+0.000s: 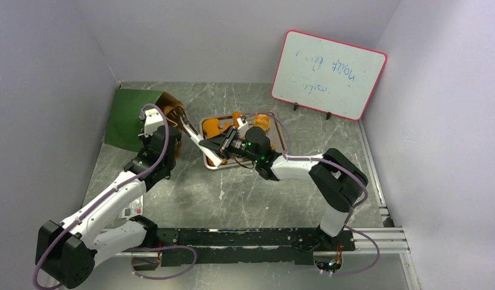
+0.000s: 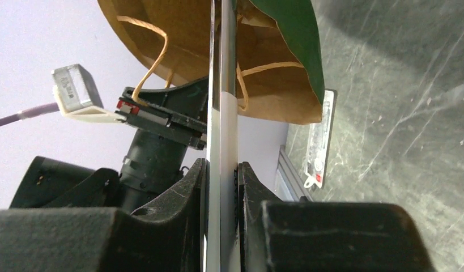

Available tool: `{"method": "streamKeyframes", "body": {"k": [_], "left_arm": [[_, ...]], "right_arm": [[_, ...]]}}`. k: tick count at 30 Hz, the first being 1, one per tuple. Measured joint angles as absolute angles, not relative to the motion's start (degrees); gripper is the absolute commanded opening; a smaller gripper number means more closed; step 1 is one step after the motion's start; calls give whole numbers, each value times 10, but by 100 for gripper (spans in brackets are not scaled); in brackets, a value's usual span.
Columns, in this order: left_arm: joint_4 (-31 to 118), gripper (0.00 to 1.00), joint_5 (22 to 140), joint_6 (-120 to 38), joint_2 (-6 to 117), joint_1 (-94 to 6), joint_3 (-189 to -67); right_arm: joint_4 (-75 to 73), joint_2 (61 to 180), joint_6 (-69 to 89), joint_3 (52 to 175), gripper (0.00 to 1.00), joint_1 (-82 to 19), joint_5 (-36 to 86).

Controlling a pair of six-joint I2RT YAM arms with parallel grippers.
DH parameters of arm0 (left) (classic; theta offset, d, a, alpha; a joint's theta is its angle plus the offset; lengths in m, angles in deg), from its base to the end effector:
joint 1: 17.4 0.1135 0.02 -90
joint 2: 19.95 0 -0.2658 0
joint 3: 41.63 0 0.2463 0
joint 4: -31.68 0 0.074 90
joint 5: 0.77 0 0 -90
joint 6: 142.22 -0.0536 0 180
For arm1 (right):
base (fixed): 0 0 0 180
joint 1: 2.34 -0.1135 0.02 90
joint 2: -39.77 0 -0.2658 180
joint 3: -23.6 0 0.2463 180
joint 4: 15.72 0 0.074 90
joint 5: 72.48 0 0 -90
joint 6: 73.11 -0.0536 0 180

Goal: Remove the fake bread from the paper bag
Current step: Take out the fake bread from the paper bag.

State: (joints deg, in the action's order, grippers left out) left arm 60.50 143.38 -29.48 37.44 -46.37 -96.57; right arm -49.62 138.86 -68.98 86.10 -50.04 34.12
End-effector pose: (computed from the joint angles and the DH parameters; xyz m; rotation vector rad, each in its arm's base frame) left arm 0.2073 -0.0651 0.2722 -0.4249 1.8504 0.3916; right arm 0.2478 0.2950 0.2233 0.3968 2.0113 1.8973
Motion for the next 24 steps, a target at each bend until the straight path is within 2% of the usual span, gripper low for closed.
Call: {"method": "streamKeyframes", "body": {"k": [11,24], "left_arm": [[595,7,1413,-325,376,-464,-966],[598,7,1407,-343,368,-445,-987]], "right_arm": [[-349,1413,-557,992,5,-524,327],[-270,1419,-492,912,10,-548,296]]}}
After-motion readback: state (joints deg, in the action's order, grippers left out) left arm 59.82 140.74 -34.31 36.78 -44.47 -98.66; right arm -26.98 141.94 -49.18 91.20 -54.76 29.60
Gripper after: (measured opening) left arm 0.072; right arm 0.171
